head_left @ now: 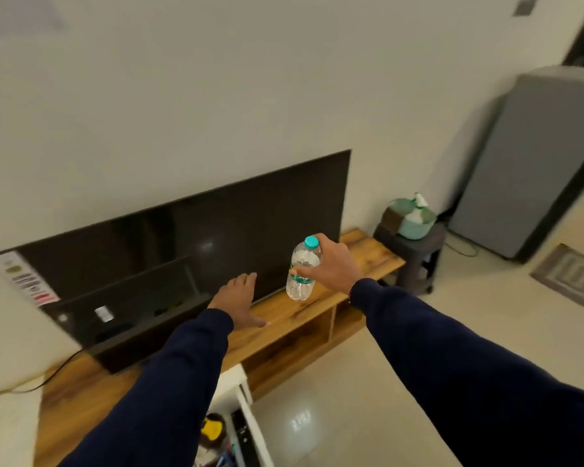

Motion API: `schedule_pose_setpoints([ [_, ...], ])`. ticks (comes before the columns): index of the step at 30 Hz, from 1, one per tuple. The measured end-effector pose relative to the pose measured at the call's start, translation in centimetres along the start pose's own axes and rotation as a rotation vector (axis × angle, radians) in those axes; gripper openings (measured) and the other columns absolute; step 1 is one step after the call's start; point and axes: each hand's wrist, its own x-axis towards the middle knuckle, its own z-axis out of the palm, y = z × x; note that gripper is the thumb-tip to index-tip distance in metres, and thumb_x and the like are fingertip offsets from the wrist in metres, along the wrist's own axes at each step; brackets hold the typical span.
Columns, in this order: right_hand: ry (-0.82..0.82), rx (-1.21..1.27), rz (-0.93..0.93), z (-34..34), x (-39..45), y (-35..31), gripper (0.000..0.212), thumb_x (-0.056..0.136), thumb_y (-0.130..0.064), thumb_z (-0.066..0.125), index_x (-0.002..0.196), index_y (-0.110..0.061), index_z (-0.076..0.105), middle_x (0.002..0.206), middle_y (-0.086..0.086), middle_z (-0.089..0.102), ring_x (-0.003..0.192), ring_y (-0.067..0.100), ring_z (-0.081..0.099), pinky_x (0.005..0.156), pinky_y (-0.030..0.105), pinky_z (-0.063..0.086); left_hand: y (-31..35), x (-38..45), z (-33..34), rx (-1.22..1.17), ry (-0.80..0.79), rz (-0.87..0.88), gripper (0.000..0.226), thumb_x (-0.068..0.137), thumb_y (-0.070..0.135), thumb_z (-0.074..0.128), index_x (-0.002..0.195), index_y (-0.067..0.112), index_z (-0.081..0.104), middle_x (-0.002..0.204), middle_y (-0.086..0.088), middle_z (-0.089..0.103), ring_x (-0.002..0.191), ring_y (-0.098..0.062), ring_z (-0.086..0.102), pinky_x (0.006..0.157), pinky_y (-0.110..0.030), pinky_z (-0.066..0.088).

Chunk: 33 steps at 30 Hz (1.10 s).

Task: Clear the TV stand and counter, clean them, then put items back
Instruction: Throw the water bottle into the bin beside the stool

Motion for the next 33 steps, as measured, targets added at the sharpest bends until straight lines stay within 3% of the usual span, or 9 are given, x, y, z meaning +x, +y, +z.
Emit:
schedule_pose_setpoints([
  [5,0.127,0.017,0.114,-9.6,0.3,9.4,0.073,0.08,-0.049,0.082,0.137,-0.016,0.05,0.116,-0.001,0.067,0.094,0.01,0.062,0.071,0.012,0.047,11.3,7.6,-1.1,0.008,-0.007,0.124,0.124,0.07,0.066,0.078,0.159,0.014,0.01,0.163,-0.009,0.023,0.147,-0.027,0.028,0.119,-0.042,0.032],
  [10,0.223,0.08,0.214,-16.8,1.5,19.0,0.07,0.074,-0.049,0.085,0.13,-0.019,0.055,0.111,-0.002,0.068,0.097,0.016,0.066,0.083,0.03,0.059,21.5,15.7,-0.5,-0.005,-0.058,0.2,0.123,0.069,0.066,0.079,0.159,0.015,0.012,0.163,-0.007,0.024,0.146,-0.026,0.031,0.119,-0.042,0.033],
  [15,0.247,0.017,0.287,-24.6,5.4,29.3,0.061,0.077,-0.047,0.083,0.125,-0.02,0.058,0.105,-0.007,0.066,0.091,0.011,0.063,0.071,0.015,0.046,31.1,26.5,-0.4,-0.043,-0.06,0.263,0.119,0.07,0.066,0.078,0.158,0.015,0.015,0.16,-0.008,0.031,0.14,-0.027,0.038,0.114,-0.04,0.039],
  [20,0.277,-0.018,0.315,-31.1,9.7,37.6,0.062,0.077,-0.044,0.084,0.128,-0.021,0.058,0.109,-0.005,0.067,0.097,0.016,0.063,0.077,0.02,0.046,40.0,35.8,-1.3,-0.026,-0.064,0.338,0.115,0.073,0.067,0.075,0.156,0.012,0.019,0.157,-0.011,0.032,0.14,-0.028,0.037,0.113,-0.038,0.037],
  [25,0.256,-0.011,0.351,-37.1,15.3,46.9,0.067,0.077,-0.045,0.085,0.132,-0.022,0.054,0.115,-0.001,0.067,0.102,0.019,0.064,0.092,0.037,0.057,48.5,45.1,-1.8,-0.06,-0.047,0.391,0.115,0.069,0.064,0.079,0.155,0.013,0.022,0.156,-0.009,0.036,0.138,-0.027,0.039,0.112,-0.039,0.037],
  [33,0.13,-0.027,0.298,-45.0,25.3,60.8,0.068,0.08,-0.042,0.083,0.136,-0.019,0.051,0.114,-0.002,0.064,0.099,0.02,0.062,0.084,0.028,0.051,58.0,58.5,-1.4,-0.092,-0.041,0.326,0.104,0.069,0.066,0.078,0.152,0.022,0.032,0.153,-0.004,0.041,0.137,-0.027,0.042,0.112,-0.041,0.037],
])
